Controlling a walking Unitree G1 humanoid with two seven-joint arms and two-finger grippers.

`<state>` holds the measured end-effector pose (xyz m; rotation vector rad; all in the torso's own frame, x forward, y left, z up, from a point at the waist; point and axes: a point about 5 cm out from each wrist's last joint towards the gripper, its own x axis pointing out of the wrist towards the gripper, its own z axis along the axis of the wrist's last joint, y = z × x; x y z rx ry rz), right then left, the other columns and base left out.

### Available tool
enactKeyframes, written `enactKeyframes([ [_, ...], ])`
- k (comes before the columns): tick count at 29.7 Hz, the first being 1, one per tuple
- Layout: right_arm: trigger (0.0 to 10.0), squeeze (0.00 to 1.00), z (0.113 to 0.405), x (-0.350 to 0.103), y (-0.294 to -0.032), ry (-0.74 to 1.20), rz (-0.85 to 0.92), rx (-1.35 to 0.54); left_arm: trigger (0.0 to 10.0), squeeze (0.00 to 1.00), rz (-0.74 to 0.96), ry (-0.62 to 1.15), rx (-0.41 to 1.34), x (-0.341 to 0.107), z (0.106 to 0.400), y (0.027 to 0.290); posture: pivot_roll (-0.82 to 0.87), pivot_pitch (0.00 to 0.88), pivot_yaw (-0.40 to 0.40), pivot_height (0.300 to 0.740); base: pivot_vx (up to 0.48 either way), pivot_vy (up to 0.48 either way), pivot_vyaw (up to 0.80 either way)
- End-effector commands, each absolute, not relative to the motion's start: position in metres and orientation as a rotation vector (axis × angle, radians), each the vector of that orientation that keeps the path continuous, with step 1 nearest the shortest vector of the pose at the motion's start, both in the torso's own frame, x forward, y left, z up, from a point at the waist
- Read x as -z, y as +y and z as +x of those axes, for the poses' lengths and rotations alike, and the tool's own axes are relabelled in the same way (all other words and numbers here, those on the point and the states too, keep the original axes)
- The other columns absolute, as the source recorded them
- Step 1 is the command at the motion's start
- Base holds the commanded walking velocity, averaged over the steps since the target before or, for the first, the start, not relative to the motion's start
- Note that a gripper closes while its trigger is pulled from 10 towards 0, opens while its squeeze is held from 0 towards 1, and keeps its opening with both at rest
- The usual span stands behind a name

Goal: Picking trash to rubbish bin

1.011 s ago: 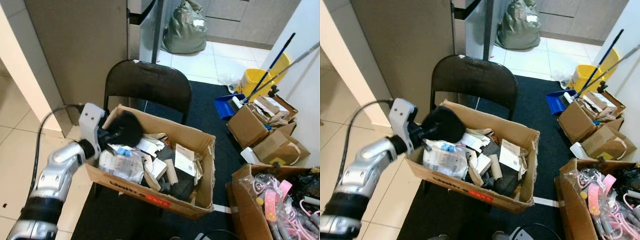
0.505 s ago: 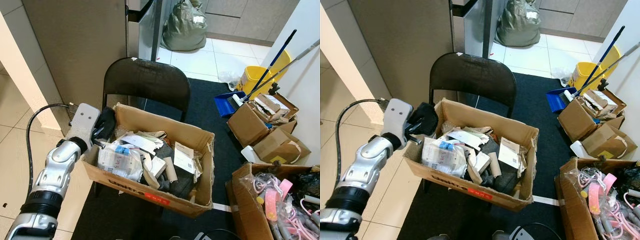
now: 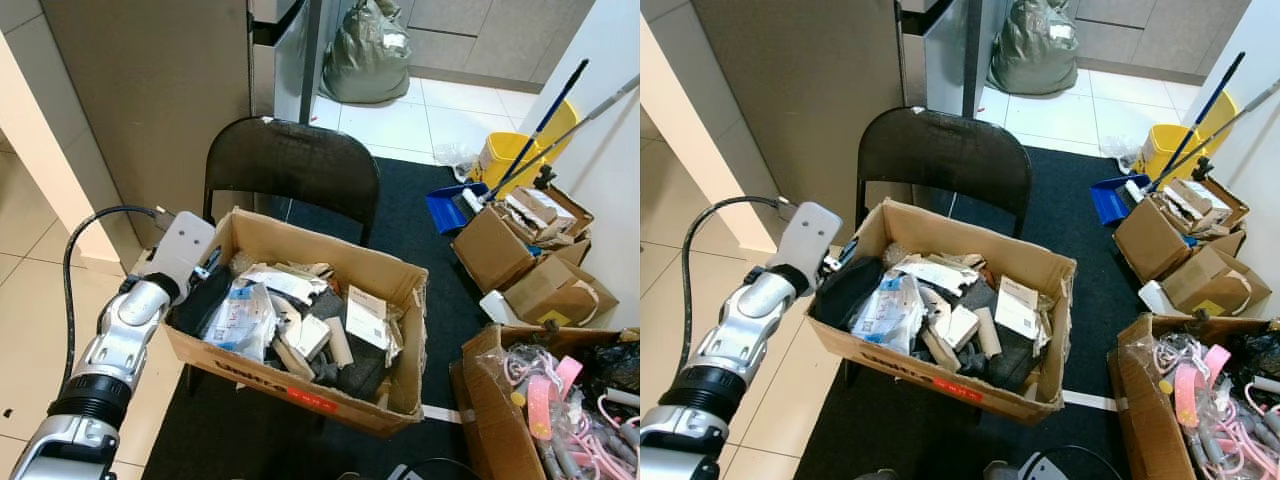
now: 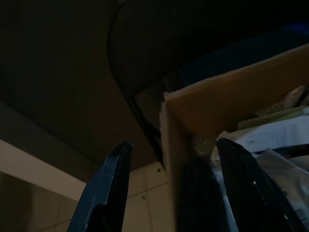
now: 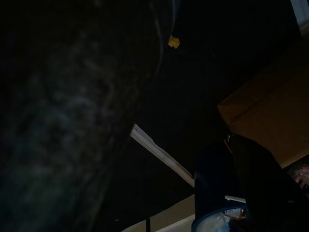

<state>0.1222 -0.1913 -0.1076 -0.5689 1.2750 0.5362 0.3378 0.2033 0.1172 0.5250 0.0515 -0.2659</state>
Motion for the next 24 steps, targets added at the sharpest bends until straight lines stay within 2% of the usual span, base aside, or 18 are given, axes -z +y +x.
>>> enactKeyframes([
  [1,10.0,0.0,0.126,0.107,-0.185,1.249,-0.551,-0.546,10.0,0.0,0.564,0.052,0.244,-0.118,0.338,0.21,0.06,0.1,-0.04,0.74,0.0,0.0,0.0],
  [2,10.0,0.0,0.125,0.107,-0.186,1.249,-0.553,-0.544,10.0,0.0,0.57,0.035,0.224,-0.12,0.339,0.212,0.05,0.104,-0.035,0.74,0.0,0.0,0.0],
  [5,10.0,0.0,0.137,0.102,-0.198,1.181,-0.565,-0.398,10.0,0.0,0.512,-0.147,-0.084,-0.16,0.344,0.244,0.05,0.104,-0.035,0.74,0.0,0.0,0.0],
  [6,10.0,0.0,0.137,0.102,-0.198,1.181,-0.565,-0.398,10.0,0.0,0.512,-0.147,-0.084,-0.16,0.344,0.244,0.05,0.104,-0.035,0.74,0.0,0.0,0.0],
  [8,10.0,0.0,0.148,0.097,-0.21,1.143,-0.6,-0.26,10.0,0.0,0.444,-0.198,-0.216,-0.172,0.341,0.263,0.05,0.104,-0.035,0.74,0.0,0.0,0.0],
  [11,10.0,0.0,0.155,0.088,-0.236,1.111,-0.606,-0.07,10.0,0.0,0.495,-0.227,-0.369,-0.182,0.33,0.292,0.05,0.104,-0.035,0.74,0.0,0.0,0.0],
  [19,10.0,0.0,0.174,0.07,-0.268,1.075,-0.707,0.061,10.0,0.0,0.489,-0.14,-0.497,-0.164,0.31,0.326,0.07,0.11,-0.035,0.74,0.0,0.0,0.0],
  [20,10.0,0.0,0.181,0.065,-0.274,1.05,-0.668,0.121,10.0,0.0,0.481,-0.095,-0.54,-0.152,0.301,0.337,0.07,0.114,-0.038,0.74,0.0,0.0,0.0],
  [21,10.0,0.0,0.181,0.065,-0.274,1.05,-0.668,0.121,10.0,0.0,0.481,-0.095,-0.54,-0.152,0.301,0.337,0.07,0.114,-0.038,0.74,0.0,0.0,0.0],
  [23,10.0,0.0,0.195,0.058,-0.274,0.994,-0.524,0.202,10.0,0.0,0.45,-0.007,-0.599,-0.13,0.286,0.35,0.07,0.114,-0.038,0.74,0.0,0.0,0.0],
  [24,10.0,0.0,0.195,0.058,-0.274,0.994,-0.524,0.202,10.0,0.0,0.45,-0.007,-0.599,-0.13,0.286,0.35,0.07,0.114,-0.038,0.74,0.0,0.0,0.0],
])
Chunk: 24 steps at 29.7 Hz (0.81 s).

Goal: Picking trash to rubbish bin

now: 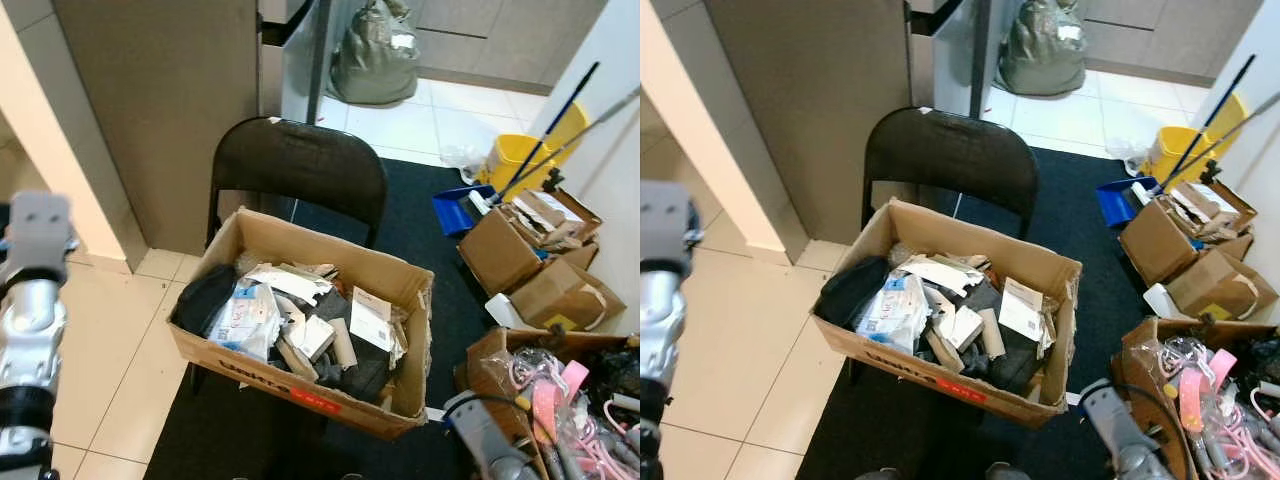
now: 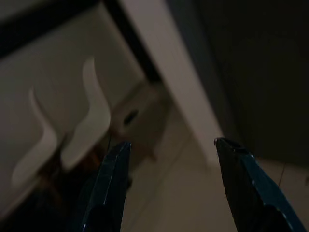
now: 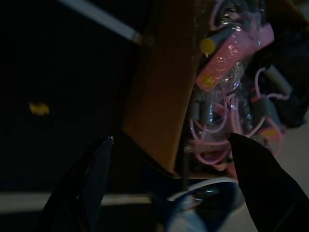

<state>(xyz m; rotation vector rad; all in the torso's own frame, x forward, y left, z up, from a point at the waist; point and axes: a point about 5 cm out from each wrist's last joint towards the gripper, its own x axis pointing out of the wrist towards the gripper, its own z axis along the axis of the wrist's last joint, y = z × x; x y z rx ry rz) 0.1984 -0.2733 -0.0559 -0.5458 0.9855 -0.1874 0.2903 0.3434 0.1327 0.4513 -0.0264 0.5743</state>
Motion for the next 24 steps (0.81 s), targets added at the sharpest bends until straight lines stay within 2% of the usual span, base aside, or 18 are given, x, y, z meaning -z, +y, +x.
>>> enactKeyframes([
  [1,10.0,0.0,0.202,0.055,-0.27,0.96,-0.43,0.216,10.0,0.0,0.449,0.034,-0.613,-0.119,0.279,0.354,0.07,0.114,-0.038,0.74,0.0,0.0,0.0],
  [3,10.0,0.0,0.225,0.046,-0.255,0.859,-0.158,0.22,10.0,0.0,0.389,0.147,-0.674,-0.091,0.258,0.364,0.08,0.12,-0.032,0.74,0.0,0.0,0.0],
  [4,10.0,0.0,0.225,0.046,-0.255,0.859,-0.158,0.22,10.0,0.0,0.389,0.147,-0.674,-0.091,0.258,0.364,0.08,0.12,-0.032,0.74,0.0,0.0,0.0],
  [6,10.0,0.0,0.25,0.033,-0.239,0.76,-0.013,0.176,10.0,0.0,0.309,0.28,-0.746,-0.059,0.231,0.374,0.08,0.122,-0.029,0.74,0.0,0.0,0.0],
  [7,10.0,0.0,0.25,0.033,-0.239,0.76,-0.013,0.176,10.0,0.0,0.309,0.28,-0.746,-0.059,0.231,0.374,0.08,0.122,-0.029,0.74,0.0,0.0,0.0],
  [8,10.0,0.0,0.274,0.017,-0.224,0.672,0.074,0.137,10.0,0.0,0.302,0.447,-0.799,-0.025,0.195,0.378,0.09,0.127,-0.029,0.74,0.0,0.0,0.0],
  [12,10.0,0.0,0.297,-0.001,-0.208,0.578,0.204,0.09,10.0,0.0,0.324,0.654,-0.82,0.013,0.146,0.373,0.09,0.127,-0.029,0.74,0.0,0.0,0.0],
  [13,10.0,0.0,0.297,-0.001,-0.208,0.578,0.204,0.09,10.0,0.0,0.324,0.654,-0.82,0.013,0.146,0.373,0.09,0.127,-0.029,0.74,0.0,0.0,0.0],
  [14,10.0,0.0,0.303,-0.005,-0.2,0.562,0.162,0.042,10.0,0.0,0.333,0.74,-0.808,0.029,0.126,0.365,0.1,0.131,-0.033,0.74,0.0,0.0,0.0],
  [15,10.0,0.0,0.304,-0.005,-0.197,0.561,0.141,0.024,10.0,0.0,0.336,0.773,-0.799,0.034,0.119,0.362,0.1,0.131,-0.033,0.74,0.0,0.0,0.0],
  [19,10.0,0.0,0.306,-0.006,-0.191,0.566,0.105,-0.007,10.0,0.0,0.327,0.861,-0.777,0.049,0.098,0.351,0.11,0.137,-0.039,0.74,0.0,0.0,0.0],
  [21,10.0,0.0,0.305,-0.005,-0.19,0.581,0.022,-0.008,10.0,0.0,0.336,0.912,-0.747,0.057,0.088,0.344,0.12,0.142,-0.041,0.74,0.0,0.0,0.0],
  [24,10.0,0.0,0.311,-0.012,-0.192,0.519,0.072,-0.011,10.0,0.0,0.351,0.961,-0.701,0.065,0.08,0.336,0.11,0.145,-0.036,0.74,0.0,0.0,0.0],
])
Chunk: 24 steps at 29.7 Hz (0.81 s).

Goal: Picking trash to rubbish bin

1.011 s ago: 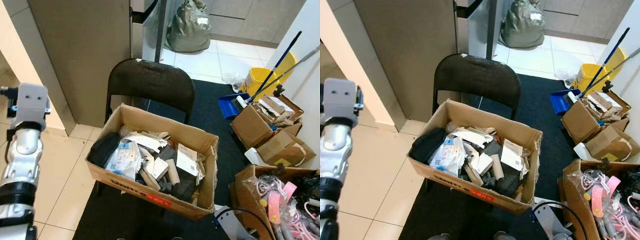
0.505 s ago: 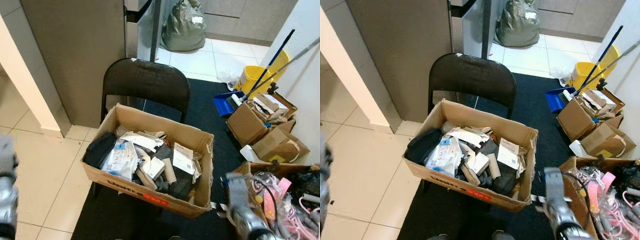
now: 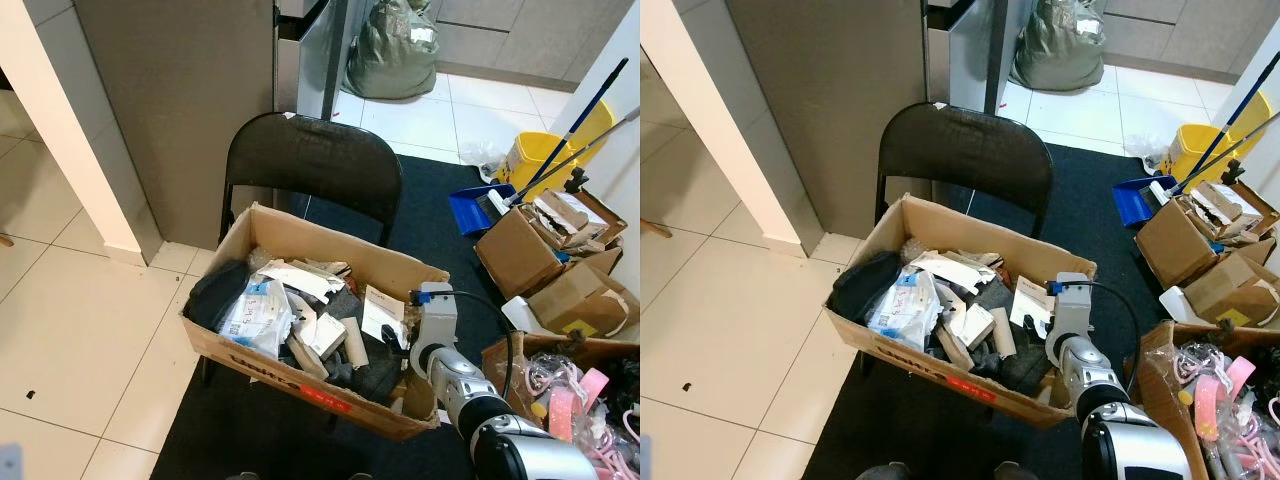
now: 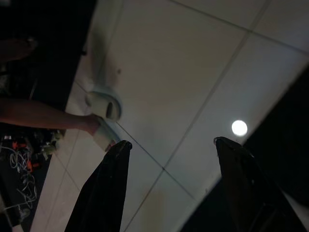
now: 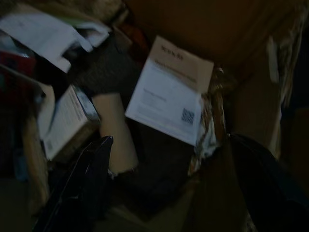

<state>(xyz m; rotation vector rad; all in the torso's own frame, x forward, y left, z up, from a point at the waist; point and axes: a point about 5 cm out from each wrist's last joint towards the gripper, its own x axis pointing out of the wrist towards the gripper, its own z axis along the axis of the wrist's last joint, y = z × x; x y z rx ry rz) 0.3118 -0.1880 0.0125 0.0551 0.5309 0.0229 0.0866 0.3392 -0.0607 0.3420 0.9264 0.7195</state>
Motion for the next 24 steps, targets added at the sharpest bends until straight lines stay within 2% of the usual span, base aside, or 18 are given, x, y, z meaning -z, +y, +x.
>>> enactKeyframes([
  [1,10.0,0.0,0.312,-0.015,-0.192,0.503,0.077,-0.01,10.0,0.0,0.353,0.968,-0.695,0.066,0.078,0.335,0.11,0.145,-0.036,0.74,0.0,0.0,0.0],
  [7,10.0,0.0,0.322,-0.03,-0.204,0.41,0.088,0.033,10.0,0.0,0.4,1.024,-0.606,0.073,0.074,0.324,0.11,0.147,-0.031,0.74,0.0,0.0,0.0],
  [14,10.0,0.0,0.309,-0.016,-0.217,0.523,-0.025,0.101,10.0,0.0,0.4,1.063,-0.557,0.08,0.068,0.312,0.1,0.153,-0.032,0.74,0.0,0.0,0.0],
  [17,10.0,0.0,0.289,0.003,-0.232,0.634,-0.057,0.177,10.0,0.0,0.408,1.08,-0.523,0.084,0.064,0.306,0.1,0.168,-0.03,0.74,0.0,0.0,0.0],
  [24,10.0,0.0,0.271,0.018,-0.236,0.73,-0.076,0.183,10.0,0.0,0.421,1.091,-0.506,0.085,0.061,0.306,0.11,0.176,-0.027,0.74,0.0,0.0,0.0],
])
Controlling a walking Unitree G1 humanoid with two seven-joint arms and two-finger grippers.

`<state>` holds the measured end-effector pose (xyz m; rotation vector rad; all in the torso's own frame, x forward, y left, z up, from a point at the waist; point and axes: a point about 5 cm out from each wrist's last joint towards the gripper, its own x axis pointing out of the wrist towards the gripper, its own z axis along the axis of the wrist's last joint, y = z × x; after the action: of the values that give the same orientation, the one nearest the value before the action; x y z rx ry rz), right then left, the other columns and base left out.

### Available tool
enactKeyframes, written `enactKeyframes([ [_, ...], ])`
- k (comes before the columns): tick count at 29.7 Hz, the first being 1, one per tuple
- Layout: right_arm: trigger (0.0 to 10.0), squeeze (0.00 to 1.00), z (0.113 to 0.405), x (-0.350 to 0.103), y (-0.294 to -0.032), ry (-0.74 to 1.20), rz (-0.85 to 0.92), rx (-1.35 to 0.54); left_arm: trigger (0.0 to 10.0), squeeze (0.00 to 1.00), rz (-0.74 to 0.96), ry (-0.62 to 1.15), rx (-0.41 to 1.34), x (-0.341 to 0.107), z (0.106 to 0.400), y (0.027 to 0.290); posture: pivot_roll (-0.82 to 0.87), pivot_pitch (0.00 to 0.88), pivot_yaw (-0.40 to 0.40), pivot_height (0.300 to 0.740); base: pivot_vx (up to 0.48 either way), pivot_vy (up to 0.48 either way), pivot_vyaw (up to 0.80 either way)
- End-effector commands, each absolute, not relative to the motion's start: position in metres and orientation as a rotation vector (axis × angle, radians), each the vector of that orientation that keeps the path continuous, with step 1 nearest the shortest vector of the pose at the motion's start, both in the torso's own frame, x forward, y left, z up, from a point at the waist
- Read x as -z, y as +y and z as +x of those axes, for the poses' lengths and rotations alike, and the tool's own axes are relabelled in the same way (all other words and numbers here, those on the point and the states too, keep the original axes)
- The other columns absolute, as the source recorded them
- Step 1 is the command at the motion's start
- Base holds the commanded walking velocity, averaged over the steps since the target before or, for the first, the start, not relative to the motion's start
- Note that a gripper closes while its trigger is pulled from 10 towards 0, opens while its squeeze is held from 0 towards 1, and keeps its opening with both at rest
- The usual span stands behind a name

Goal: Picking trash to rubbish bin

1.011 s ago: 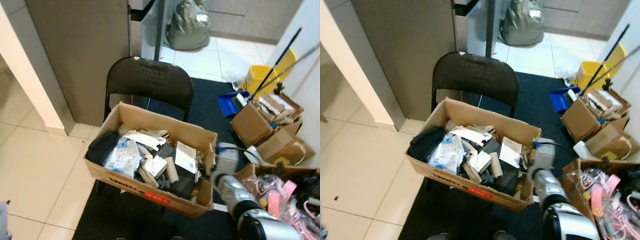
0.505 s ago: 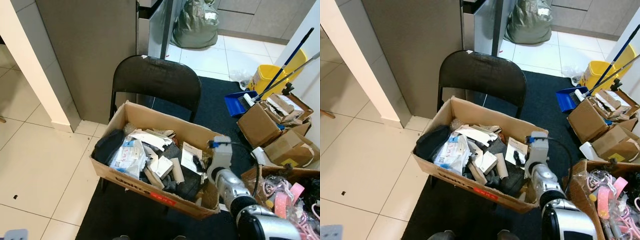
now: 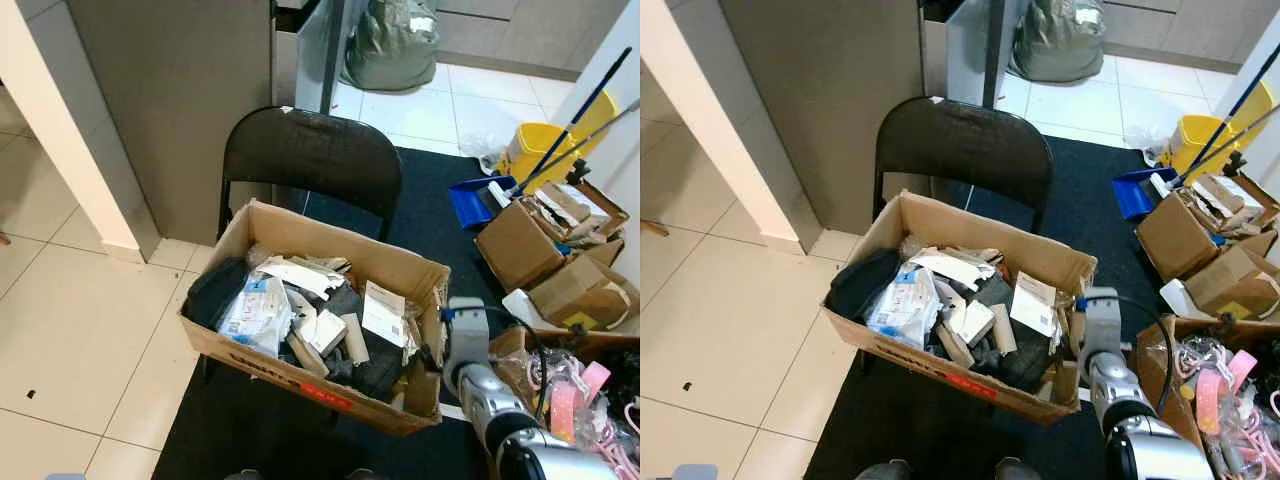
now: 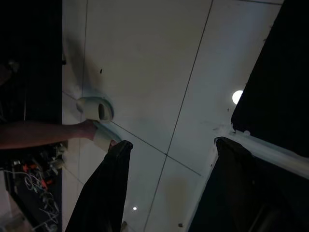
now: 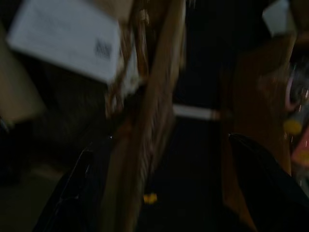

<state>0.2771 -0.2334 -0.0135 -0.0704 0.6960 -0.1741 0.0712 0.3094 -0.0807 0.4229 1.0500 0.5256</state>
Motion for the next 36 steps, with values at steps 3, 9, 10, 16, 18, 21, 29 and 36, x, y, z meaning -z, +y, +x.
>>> enactKeyframes([
  [3,10.0,0.0,0.267,0.022,-0.236,0.753,-0.079,0.187,10.0,0.0,0.431,1.093,-0.491,0.085,0.06,0.306,0.11,0.181,-0.024,0.74,0.0,0.0,0.0],
  [9,10.0,0.0,0.257,0.033,-0.226,0.827,-0.021,0.128,10.0,0.0,0.441,1.097,-0.473,0.086,0.06,0.304,0.1,0.187,-0.02,0.74,0.0,0.0,0.0],
  [10,10.0,0.0,0.257,0.034,-0.224,0.832,-0.016,0.115,10.0,0.0,0.441,1.097,-0.472,0.086,0.06,0.304,0.1,0.187,-0.02,0.74,0.0,0.0,0.0],
  [16,10.0,0.0,0.265,0.033,-0.19,0.823,0.208,-0.024,10.0,0.0,0.444,1.097,-0.452,0.087,0.062,0.301,0.1,0.193,-0.018,0.74,0.0,0.0,0.0],
  [18,10.0,0.0,0.273,0.027,-0.184,0.77,0.271,-0.038,10.0,0.0,0.446,1.096,-0.448,0.087,0.063,0.301,0.1,0.193,-0.018,0.74,0.0,0.0,0.0],
  [21,10.0,0.0,0.283,0.019,-0.177,0.713,0.32,-0.056,10.0,0.0,0.447,1.096,-0.443,0.087,0.063,0.301,0.11,0.197,-0.016,0.74,0.0,0.0,0.0],
  [29,10.0,0.0,0.303,0.0,-0.167,0.604,0.361,-0.09,10.0,0.0,0.454,1.098,-0.432,0.087,0.064,0.301,0.12,0.196,-0.014,0.74,0.0,0.0,0.0],
  [36,10.0,0.0,0.312,-0.009,-0.16,0.568,0.381,-0.116,10.0,0.0,0.456,1.098,-0.431,0.086,0.064,0.301,0.13,0.19,-0.016,0.74,0.0,0.0,0.0],
])
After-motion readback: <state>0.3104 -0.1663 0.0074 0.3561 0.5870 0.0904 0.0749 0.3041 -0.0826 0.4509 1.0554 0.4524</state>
